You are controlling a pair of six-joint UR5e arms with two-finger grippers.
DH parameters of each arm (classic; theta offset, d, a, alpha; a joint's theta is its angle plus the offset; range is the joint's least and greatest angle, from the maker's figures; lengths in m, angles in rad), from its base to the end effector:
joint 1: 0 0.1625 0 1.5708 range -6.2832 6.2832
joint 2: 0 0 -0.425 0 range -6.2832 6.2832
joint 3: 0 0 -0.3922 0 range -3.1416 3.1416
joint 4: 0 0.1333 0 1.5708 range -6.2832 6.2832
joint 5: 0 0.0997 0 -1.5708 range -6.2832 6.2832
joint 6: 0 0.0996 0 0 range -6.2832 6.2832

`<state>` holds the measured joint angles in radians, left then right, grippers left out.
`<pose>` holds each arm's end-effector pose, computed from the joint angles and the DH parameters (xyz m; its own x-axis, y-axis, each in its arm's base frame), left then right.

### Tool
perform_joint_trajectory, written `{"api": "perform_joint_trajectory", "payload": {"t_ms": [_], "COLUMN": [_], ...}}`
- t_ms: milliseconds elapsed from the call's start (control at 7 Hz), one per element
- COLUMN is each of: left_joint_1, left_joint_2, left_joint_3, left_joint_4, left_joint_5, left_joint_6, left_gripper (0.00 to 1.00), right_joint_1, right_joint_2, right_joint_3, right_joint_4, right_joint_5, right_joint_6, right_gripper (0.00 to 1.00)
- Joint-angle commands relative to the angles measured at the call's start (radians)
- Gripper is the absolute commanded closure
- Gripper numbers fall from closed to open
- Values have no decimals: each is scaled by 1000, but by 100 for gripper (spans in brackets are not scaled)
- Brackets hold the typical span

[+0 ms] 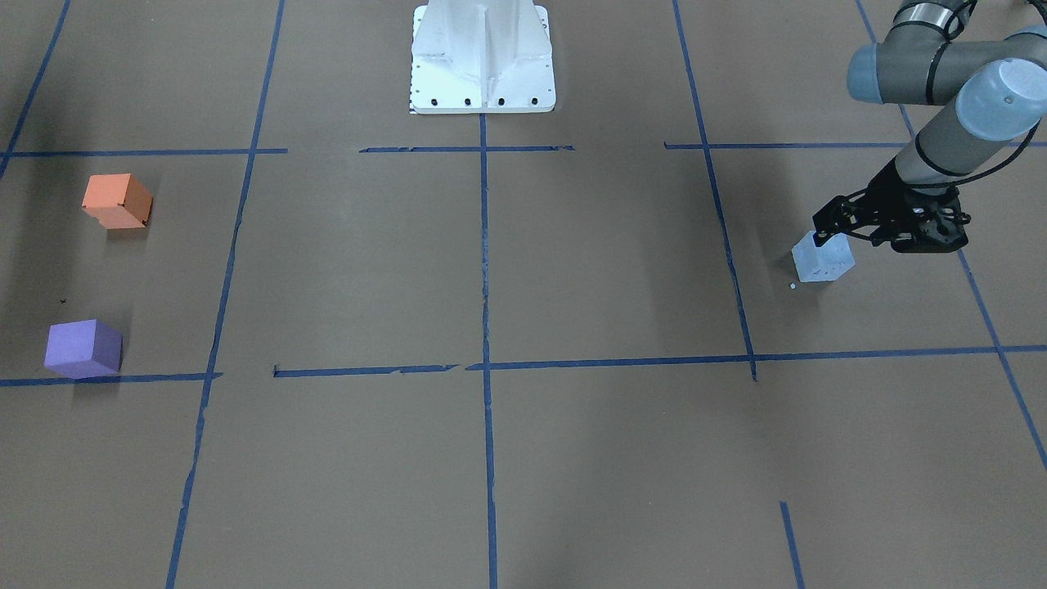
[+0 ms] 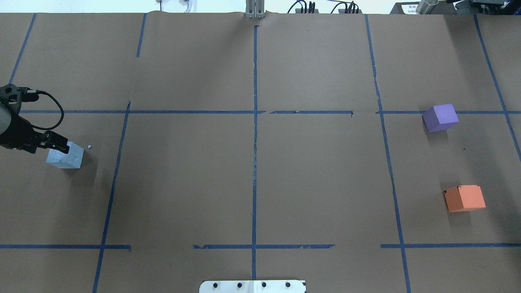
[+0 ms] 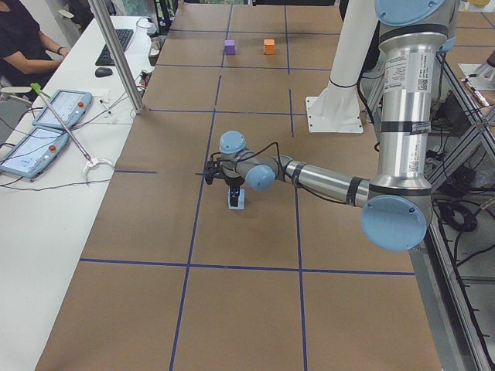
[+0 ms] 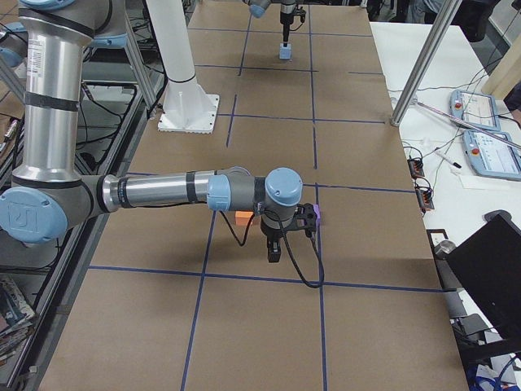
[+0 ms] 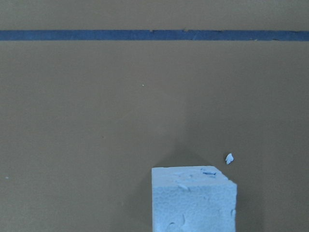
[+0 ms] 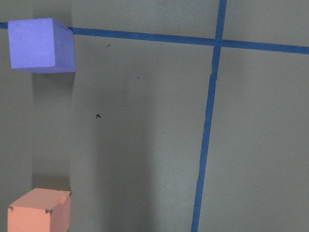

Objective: Place blue block between orange and purple blocks
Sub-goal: 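Lower the left gripper onto the light blue cube and grasp it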

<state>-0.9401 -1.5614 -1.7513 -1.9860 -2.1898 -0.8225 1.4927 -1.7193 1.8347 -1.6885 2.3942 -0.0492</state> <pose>0.2400 -0.4567 0.5331 0.6787 0.0102 -0.7343 0.0091 0.9997 0.0223 0.0268 -0.4297 0.6056 0.6731 -0.1003 0.7327 0.1113 0.9932 0.0338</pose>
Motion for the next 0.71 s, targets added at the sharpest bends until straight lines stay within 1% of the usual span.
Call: {"api": "perform_joint_trajectory", "payload": {"t_ms": [0,143,286,429,571], "left_joint_1": [30,58,60,61,61], "left_joint_2": [-17,-19,-54,-77,-81], "left_joint_3": [22,48,88,120,107], "left_joint_4": [3,4,1,3,10], "left_joint_5": [8,10,10,10,-2], "left_joint_6": [0,6,6,6,3], "left_gripper": [0,0,2,27,90], "right_joint_1": [0,0,0,0,0], "right_joint_2": [0,0,0,0,0], "right_joint_3": [0,-3,-5,-5,-3], "right_joint_4": [1,0,0,0,1], "right_joint_5": [2,2,2,2,3], "right_joint_6": [-4,-4,-4,-4,-4], "right_gripper": [0,0,0,0,0]}}
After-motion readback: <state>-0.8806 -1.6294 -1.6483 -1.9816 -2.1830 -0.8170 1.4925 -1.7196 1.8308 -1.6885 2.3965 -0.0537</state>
